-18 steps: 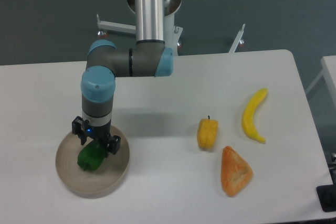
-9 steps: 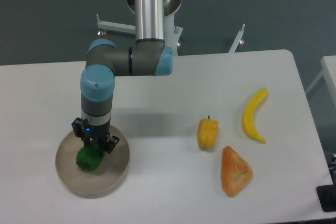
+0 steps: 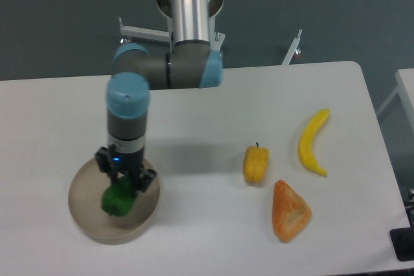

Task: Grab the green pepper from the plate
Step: 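Lift the green pepper off the plate and carry it toward the yellow pepper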

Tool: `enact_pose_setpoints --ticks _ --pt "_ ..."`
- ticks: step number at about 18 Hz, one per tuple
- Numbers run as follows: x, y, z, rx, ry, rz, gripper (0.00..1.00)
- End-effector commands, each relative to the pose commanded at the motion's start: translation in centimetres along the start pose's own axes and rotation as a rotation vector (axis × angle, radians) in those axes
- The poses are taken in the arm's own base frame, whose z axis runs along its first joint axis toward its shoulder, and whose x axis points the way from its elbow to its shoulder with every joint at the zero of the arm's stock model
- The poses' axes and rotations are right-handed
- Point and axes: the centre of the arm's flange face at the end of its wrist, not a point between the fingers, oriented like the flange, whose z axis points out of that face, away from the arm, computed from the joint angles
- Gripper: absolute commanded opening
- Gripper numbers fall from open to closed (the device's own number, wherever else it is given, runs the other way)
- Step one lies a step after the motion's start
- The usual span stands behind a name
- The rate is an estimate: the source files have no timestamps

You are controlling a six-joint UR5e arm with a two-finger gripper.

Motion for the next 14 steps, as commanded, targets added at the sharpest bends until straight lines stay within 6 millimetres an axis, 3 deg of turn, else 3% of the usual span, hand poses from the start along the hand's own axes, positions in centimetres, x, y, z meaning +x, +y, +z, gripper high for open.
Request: enact_pose_setpoints --ticks 3,7,10,14 --pt "-5.7 2.9 -1.8 -0.037 -0.008 0.032 0.36" --pt "-10.6 5.1 -3.8 -0.039 -0.035 0.093 0.36" --pt "-13.0 6.4 -4.5 -0.053 -0.034 0.143 0.36" --pt "-14.4 7.0 -4.7 -0.061 -0.044 0.209 0.36"
